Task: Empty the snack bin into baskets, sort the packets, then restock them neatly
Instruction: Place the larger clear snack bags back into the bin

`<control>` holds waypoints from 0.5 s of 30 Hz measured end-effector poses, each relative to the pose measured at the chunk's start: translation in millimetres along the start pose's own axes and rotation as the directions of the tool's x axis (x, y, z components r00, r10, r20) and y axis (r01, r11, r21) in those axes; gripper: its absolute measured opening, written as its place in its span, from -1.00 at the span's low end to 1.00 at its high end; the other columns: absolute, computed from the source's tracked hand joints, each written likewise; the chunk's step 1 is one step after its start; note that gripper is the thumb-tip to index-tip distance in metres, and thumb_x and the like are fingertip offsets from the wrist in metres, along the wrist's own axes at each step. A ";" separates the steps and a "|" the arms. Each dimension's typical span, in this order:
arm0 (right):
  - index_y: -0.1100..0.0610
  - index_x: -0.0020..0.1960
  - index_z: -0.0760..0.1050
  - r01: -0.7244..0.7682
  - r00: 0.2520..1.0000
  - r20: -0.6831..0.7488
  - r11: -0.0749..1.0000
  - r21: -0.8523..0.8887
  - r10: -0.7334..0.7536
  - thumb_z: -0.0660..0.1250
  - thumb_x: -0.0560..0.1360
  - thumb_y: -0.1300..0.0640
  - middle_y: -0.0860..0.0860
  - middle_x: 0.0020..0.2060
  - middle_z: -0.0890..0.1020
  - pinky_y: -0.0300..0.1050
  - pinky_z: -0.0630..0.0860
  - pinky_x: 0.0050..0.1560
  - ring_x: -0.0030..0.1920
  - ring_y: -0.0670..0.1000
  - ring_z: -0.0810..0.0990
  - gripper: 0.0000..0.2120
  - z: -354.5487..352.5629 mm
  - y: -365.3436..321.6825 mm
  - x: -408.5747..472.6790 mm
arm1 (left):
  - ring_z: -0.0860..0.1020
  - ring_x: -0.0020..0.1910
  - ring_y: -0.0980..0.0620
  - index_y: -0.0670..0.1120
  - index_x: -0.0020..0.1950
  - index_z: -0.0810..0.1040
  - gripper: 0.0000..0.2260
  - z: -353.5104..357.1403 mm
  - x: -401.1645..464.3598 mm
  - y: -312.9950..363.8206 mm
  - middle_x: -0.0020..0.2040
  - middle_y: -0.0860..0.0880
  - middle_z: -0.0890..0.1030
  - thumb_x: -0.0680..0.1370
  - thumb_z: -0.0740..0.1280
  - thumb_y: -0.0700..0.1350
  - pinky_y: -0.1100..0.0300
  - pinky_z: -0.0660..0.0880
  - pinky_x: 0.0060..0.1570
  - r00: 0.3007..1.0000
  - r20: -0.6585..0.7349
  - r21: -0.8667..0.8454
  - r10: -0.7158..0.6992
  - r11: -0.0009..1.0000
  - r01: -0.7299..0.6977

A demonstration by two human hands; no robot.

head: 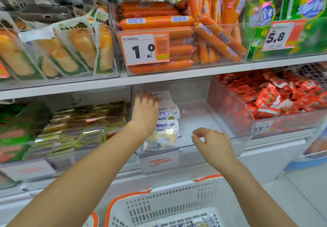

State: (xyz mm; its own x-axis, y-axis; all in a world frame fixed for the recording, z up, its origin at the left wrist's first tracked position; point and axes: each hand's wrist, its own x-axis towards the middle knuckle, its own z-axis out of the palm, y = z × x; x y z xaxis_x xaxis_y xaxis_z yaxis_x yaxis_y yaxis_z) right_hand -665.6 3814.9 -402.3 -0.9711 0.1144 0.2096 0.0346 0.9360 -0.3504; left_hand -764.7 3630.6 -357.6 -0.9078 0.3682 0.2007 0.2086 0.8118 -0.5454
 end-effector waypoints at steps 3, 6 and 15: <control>0.09 0.50 0.20 -0.068 0.944 0.328 0.993 0.101 0.031 0.28 0.51 -0.19 0.06 0.38 0.42 -0.06 0.36 0.26 0.35 0.08 0.41 -0.33 -10.2 -10.4 32.0 | 0.14 0.47 -0.22 -0.11 0.53 0.02 -0.24 -0.7 -32.0 -15.1 0.49 -0.21 0.18 0.47 0.34 0.05 -0.14 0.05 0.46 0.975 -0.067 -0.289 -0.214 0.939 0.186; 0.19 0.50 0.16 -0.163 0.850 0.524 0.973 0.165 0.053 0.42 0.40 -0.22 0.11 0.42 0.35 -0.03 0.37 0.32 0.38 0.11 0.37 -0.13 -10.8 -26.8 62.6 | 0.26 0.44 -0.16 -0.09 0.55 0.00 -0.15 10.6 -65.8 -25.3 0.50 -0.15 0.24 0.44 0.42 0.08 -0.07 0.29 0.37 0.896 0.133 -0.828 -0.424 0.450 0.336; 0.18 -0.07 0.39 -0.077 0.720 0.675 0.985 -0.155 0.162 0.39 0.46 -0.15 0.07 -0.07 0.53 -0.17 0.49 -0.28 -0.12 0.06 0.55 -0.61 21.0 -49.6 72.4 | 0.49 -0.09 -0.12 0.06 0.50 0.17 -0.54 13.2 -85.8 -1.8 0.11 -0.11 0.60 0.60 0.15 -0.06 0.12 0.32 -0.18 0.837 0.306 -0.884 -0.454 0.190 0.427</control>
State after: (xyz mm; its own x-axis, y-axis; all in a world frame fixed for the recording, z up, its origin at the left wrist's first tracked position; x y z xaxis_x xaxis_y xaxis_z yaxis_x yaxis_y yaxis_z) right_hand -742.6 3769.7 -388.9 -0.8531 0.0096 -0.5216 0.1452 0.9647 -0.2198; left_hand -692.0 3591.6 -384.5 -0.9657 -0.1994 0.1664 -0.0262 0.7124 0.7013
